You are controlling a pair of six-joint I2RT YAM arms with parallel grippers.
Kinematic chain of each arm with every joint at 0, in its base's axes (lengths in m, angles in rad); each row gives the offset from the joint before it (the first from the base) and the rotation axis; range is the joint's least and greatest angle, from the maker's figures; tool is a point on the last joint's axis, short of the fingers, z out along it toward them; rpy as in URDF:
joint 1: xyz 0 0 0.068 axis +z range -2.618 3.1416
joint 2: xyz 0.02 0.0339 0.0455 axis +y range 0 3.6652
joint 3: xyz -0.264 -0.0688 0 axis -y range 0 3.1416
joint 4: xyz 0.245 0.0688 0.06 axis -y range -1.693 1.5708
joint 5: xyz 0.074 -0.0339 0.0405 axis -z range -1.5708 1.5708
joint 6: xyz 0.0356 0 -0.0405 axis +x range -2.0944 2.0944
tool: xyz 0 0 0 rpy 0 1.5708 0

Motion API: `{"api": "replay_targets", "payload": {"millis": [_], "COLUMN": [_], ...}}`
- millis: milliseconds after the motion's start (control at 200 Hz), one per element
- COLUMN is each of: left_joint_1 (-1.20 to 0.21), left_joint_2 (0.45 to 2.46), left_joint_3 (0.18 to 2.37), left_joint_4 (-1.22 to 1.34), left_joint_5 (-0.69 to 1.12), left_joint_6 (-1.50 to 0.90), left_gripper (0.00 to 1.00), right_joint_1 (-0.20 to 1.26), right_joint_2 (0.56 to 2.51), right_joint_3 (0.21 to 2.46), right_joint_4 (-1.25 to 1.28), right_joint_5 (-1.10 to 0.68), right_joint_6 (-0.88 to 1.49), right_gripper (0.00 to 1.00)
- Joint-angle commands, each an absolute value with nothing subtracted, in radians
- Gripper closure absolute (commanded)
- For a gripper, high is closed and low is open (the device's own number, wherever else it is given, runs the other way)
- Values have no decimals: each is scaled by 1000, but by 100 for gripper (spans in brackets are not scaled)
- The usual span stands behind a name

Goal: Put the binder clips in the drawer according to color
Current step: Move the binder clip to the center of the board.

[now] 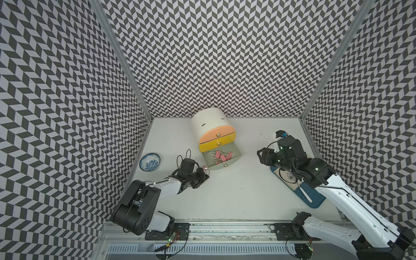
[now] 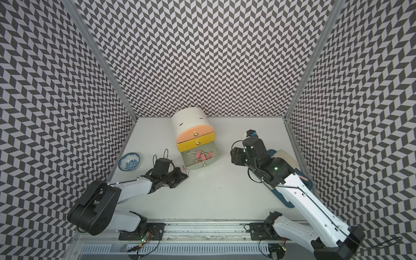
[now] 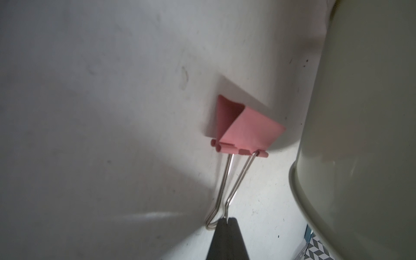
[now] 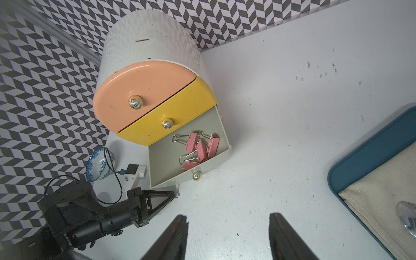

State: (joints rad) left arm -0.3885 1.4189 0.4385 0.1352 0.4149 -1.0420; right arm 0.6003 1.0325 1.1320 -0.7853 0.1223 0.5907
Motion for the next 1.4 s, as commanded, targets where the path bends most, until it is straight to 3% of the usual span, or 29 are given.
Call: {"api": "replay_targets", "payload": {"millis": [0,526,946,1167,1397], "left_joint_1": [-394,-420,-455,-540,-732], "left_joint_2": [1434,1437,1150,1058,1158], "left_joint_3": [466,404,187,83,149], "left_joint_4": [163,139,24,22,28], "left_joint_5": [403,364,342,367,342], "left_joint_6": [-1037,-1012,-1060,-1128,-1162], "left_gripper": [100,100,100,100,100], "right_joint_1": [591,551,545,545,545], "right_joint_2": [1011,993,997,986,964], "right_joint_3": [1132,1123,1102,1059,1016], "right_joint_4": [-771,-776,-739,-707,-686], "right_joint_5": [120,105,81,48,9], "right_joint_6": [578,570,568,581,594], "right_gripper": [39,39,39,40,41]}}
